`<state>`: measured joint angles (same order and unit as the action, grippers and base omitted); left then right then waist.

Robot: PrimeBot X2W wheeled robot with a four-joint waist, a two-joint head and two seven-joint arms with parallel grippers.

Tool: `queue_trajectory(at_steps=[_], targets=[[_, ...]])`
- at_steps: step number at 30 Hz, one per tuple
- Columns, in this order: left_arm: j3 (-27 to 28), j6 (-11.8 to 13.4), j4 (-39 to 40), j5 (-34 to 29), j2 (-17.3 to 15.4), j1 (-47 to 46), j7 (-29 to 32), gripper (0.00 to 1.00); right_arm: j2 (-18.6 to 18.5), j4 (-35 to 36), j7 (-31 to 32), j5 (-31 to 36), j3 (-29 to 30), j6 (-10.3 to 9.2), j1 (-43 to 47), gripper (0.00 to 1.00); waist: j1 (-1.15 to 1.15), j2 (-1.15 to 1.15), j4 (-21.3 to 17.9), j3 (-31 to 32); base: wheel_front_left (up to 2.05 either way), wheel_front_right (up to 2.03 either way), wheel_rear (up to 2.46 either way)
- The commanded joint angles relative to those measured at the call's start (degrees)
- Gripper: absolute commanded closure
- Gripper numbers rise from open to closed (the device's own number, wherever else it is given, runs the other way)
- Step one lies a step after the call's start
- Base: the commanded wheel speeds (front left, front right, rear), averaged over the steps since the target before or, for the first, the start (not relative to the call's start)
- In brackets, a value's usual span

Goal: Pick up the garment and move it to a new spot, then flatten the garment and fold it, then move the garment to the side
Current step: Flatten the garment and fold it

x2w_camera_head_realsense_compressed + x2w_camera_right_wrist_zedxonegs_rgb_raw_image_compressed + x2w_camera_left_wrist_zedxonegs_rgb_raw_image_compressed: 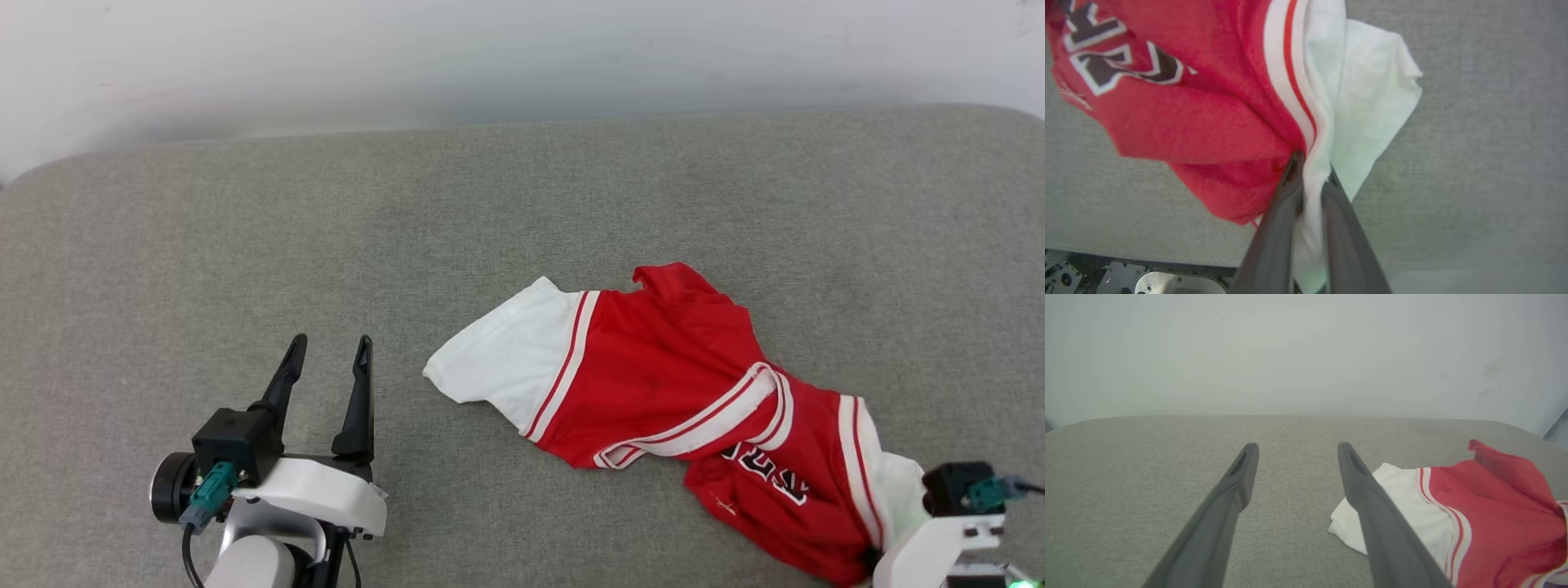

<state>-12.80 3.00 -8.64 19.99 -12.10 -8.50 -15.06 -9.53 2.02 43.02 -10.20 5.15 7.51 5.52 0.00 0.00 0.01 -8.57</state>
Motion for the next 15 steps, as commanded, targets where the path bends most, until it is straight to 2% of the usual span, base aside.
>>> queue_trajectory(at_steps=[1, 6, 11, 15], targets=[[-0.07, 0.08, -0.16, 0.15, -0.2, 0.51, 0.03, 0.0, 0.96, -0.81, -1.22, -0.32, 0.35, -0.04, 0.6, 0.0, 0.0, 0.0, -0.16, 0.14, 0.0, 0.0, 0.0], [-0.16, 0.33, -0.52, 0.33, -0.61, 1.19, 0.4, 0.0, 3.85, -3.19, -11.2, -2.17, 2.21, -0.03, 0.16, 0.0, 0.0, 0.0, -0.41, 0.9, 0.0, 0.0, 0.0], [-0.12, 0.92, -0.75, 0.67, -0.89, 2.46, 0.76, 0.0, 4.68, -1.78, -27.3, -2.1, 2.6, -0.04, -1.38, 0.0, 0.0, 0.0, -0.17, 2.65, 0.0, 0.0, 0.0], [0.26, 1.56, -0.87, 0.94, -1.18, 3.67, 1.11, 0.0, 4.52, -1.7, -36.15, -0.8, 1.39, -0.03, -1.97, 0.0, 0.0, 0.0, 0.18, 4.53, 0.0, 0.0, 0.0]])
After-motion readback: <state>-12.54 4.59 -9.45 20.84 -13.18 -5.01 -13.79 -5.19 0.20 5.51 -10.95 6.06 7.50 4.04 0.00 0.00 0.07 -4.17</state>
